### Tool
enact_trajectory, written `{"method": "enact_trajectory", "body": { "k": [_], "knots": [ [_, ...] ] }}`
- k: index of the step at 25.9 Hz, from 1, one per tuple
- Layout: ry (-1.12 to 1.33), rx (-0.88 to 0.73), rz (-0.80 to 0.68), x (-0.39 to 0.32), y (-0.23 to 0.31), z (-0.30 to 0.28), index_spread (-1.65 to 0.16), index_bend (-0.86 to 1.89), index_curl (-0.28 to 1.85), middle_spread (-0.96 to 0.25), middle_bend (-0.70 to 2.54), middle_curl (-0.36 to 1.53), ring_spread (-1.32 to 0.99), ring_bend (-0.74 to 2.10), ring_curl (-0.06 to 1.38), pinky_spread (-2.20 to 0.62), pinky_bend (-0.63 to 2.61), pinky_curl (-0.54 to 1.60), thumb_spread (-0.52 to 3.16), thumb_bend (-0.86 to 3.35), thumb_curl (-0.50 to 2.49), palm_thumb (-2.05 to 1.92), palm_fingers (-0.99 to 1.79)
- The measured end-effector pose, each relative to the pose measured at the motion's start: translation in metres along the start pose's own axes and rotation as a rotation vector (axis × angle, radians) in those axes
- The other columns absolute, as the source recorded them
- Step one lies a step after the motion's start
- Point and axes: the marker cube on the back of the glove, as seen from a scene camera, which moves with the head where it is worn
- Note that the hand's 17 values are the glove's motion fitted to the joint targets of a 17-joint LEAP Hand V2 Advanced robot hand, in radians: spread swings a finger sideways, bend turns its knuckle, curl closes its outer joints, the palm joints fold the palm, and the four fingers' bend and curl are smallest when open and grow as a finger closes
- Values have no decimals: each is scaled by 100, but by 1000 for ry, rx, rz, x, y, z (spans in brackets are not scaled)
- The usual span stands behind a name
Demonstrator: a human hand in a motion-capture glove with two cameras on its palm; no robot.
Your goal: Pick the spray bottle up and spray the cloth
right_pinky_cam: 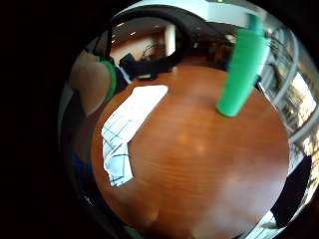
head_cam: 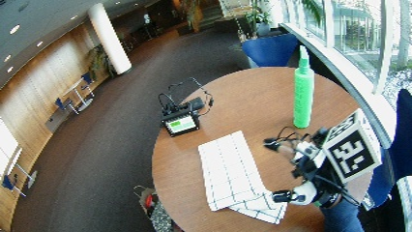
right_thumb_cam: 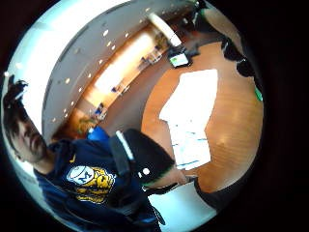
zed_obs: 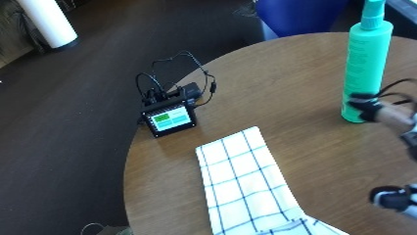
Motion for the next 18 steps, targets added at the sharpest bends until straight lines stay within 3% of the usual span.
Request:
{"method": "enact_trajectory", "body": {
  "k": [4, 10, 15, 18],
  "knots": [
    [-42, 147, 205, 47, 28, -38, -36, 4, 18, 1, 7, 26, -3, 49, 35, 16, 51, 38, 97, -7, 22, 17, 54],
    [-183, 259, 445, 117, 33, -53, -41, 8, 16, 8, 5, 19, 8, 39, 33, 26, 76, 44, 86, -5, 24, 13, 9],
    [-282, 234, 661, 174, 16, -20, -43, 9, 14, 12, 16, 19, 12, 39, 29, 29, 79, 42, 81, -3, 26, 14, 4],
    [-386, 229, 767, 195, -5, 10, -42, 27, 19, 13, 19, 20, 14, 36, 26, 29, 71, 38, 86, 4, 28, 27, 24]
  ]
}}
